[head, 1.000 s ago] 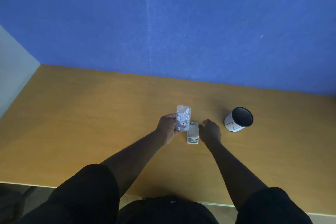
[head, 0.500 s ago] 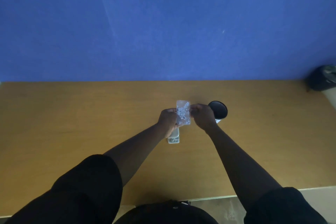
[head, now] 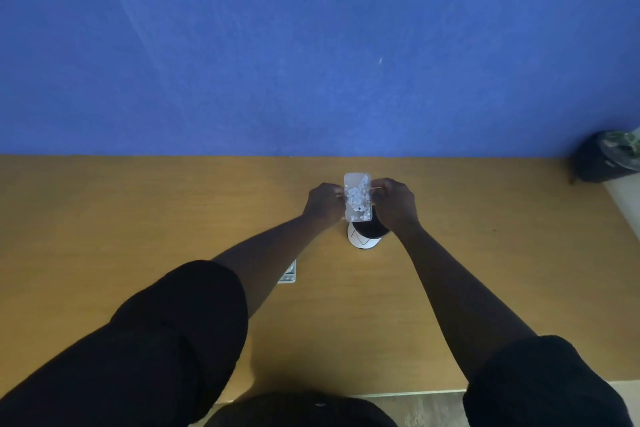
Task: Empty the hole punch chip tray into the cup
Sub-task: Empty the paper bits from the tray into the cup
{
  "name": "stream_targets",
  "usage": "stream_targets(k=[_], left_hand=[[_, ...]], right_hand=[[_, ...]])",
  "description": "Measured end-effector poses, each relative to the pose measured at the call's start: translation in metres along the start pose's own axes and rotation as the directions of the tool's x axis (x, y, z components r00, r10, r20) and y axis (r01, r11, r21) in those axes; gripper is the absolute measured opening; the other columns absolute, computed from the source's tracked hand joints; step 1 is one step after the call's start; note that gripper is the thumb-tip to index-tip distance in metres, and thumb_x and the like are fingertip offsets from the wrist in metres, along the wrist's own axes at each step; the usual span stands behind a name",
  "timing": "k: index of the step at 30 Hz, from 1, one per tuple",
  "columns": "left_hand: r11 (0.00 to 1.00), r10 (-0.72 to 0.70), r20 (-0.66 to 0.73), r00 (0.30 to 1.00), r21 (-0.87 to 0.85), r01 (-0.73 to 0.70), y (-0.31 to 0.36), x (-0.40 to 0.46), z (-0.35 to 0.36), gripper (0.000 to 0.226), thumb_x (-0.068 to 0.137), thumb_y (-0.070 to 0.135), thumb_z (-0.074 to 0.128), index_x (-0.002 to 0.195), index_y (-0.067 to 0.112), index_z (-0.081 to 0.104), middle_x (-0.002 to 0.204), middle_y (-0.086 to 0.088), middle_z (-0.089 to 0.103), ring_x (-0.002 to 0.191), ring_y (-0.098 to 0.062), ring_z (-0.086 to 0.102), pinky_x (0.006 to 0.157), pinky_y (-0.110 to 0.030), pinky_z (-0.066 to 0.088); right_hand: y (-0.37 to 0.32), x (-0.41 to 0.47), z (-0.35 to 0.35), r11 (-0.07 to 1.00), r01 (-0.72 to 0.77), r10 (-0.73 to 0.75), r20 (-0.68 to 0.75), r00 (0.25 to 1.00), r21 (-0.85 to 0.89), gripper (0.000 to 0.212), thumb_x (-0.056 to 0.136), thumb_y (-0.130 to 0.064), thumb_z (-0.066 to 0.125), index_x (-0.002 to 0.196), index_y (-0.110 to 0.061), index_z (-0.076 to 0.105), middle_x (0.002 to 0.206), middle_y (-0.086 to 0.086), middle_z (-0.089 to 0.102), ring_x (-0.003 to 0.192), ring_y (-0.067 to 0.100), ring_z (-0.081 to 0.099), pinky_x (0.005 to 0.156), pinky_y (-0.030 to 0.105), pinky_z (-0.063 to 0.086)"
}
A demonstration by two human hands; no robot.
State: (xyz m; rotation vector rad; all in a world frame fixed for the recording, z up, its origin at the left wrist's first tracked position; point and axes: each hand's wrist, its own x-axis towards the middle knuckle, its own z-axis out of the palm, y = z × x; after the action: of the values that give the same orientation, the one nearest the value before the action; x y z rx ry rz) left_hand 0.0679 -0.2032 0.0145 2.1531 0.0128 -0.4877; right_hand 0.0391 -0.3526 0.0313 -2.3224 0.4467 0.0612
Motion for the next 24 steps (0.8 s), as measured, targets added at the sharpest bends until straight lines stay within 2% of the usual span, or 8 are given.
stream_targets(k=[2,5,9,12,16,19,22,24], left_hand=[[1.000,0.022,-0.034,0.999,0.017,-0.022,0.004,0.003,0.011,0.023,0.092,0.011,0.055,0.104,0.004,0.074,0.103,-0.015,0.075,0.084,-0.026,0.072,0.074,-0.030,0.058],[0.998,0.061,-0.071,0.996,0.029,-0.060,0.005,0.006,0.023,0.020,0.090,0.009,0.055,0.085,0.008,0.075,0.083,-0.009,0.073,0.073,-0.021,0.069,0.070,-0.031,0.057],[0.985,0.116,-0.086,0.990,0.141,-0.103,0.005,0.007,0.036,0.021,0.088,0.009,0.056,0.072,0.011,0.069,0.068,-0.001,0.061,0.062,-0.013,0.055,0.057,-0.021,0.038],[0.985,0.117,-0.100,0.988,0.140,-0.103,0.006,0.008,0.039,0.019,0.088,0.010,0.057,0.076,0.009,0.072,0.071,-0.001,0.063,0.064,-0.011,0.055,0.052,-0.013,0.032],[0.986,0.126,-0.101,0.987,0.125,-0.114,0.007,0.009,0.042,0.020,0.086,0.006,0.056,0.078,0.007,0.074,0.080,-0.008,0.074,0.072,-0.020,0.067,0.065,-0.027,0.051],[0.986,0.138,-0.121,0.983,0.107,-0.125,0.006,0.006,0.043,0.021,0.087,0.007,0.056,0.082,0.007,0.076,0.080,-0.008,0.075,0.076,-0.022,0.070,0.072,-0.035,0.057],[0.986,0.150,-0.138,0.979,0.094,-0.138,0.007,0.001,0.043,0.018,0.086,0.011,0.059,0.092,0.007,0.075,0.089,-0.006,0.076,0.082,-0.019,0.069,0.069,-0.027,0.052],[0.982,0.170,-0.150,0.974,0.104,-0.156,0.008,-0.002,0.043,0.015,0.086,0.014,0.062,0.093,0.007,0.073,0.088,-0.006,0.075,0.078,-0.018,0.067,0.066,-0.023,0.046]], right_hand=[[0.008,0.004,-0.005,1.000,-0.001,0.001,-0.007,1.000,0.012,0.030,0.090,-0.011,0.047,0.112,-0.012,0.068,0.111,0.006,0.073,0.086,0.013,0.058,0.072,0.021,0.039],[0.020,0.007,-0.012,0.999,-0.008,0.009,-0.013,1.000,0.048,0.029,0.089,-0.010,0.048,0.110,-0.011,0.068,0.107,0.006,0.073,0.084,0.012,0.059,0.071,0.022,0.041],[0.035,0.007,-0.015,0.998,0.021,-0.019,-0.025,1.000,0.053,0.025,0.088,-0.011,0.049,0.106,-0.012,0.068,0.103,0.005,0.074,0.083,0.011,0.060,0.067,0.022,0.042],[0.041,0.008,-0.016,0.997,0.035,-0.033,-0.033,0.999,0.063,0.024,0.090,-0.011,0.051,0.106,-0.011,0.068,0.103,0.004,0.074,0.083,0.010,0.060,0.058,0.011,0.039],[0.047,0.008,-0.017,0.997,0.051,-0.048,-0.034,0.998,0.065,0.023,0.090,-0.011,0.051,0.107,-0.010,0.068,0.104,0.004,0.074,0.083,0.008,0.059,0.056,0.002,0.034],[0.048,0.006,-0.017,0.995,0.078,-0.075,-0.042,0.996,0.058,0.024,0.091,-0.011,0.052,0.109,-0.009,0.067,0.105,0.006,0.074,0.082,0.008,0.058,0.057,0.004,0.035],[0.049,0.001,-0.017,0.991,0.114,-0.109,-0.066,0.992,0.070,0.021,0.090,-0.011,0.057,0.108,-0.008,0.068,0.103,0.007,0.075,0.086,0.013,0.064,0.064,0.016,0.045],[0.051,-0.003,-0.016,0.984,0.165,-0.159,-0.087,0.983,0.065,0.017,0.090,-0.011,0.060,0.105,-0.008,0.069,0.100,0.007,0.075,0.090,0.018,0.069,0.069,0.021,0.047]])
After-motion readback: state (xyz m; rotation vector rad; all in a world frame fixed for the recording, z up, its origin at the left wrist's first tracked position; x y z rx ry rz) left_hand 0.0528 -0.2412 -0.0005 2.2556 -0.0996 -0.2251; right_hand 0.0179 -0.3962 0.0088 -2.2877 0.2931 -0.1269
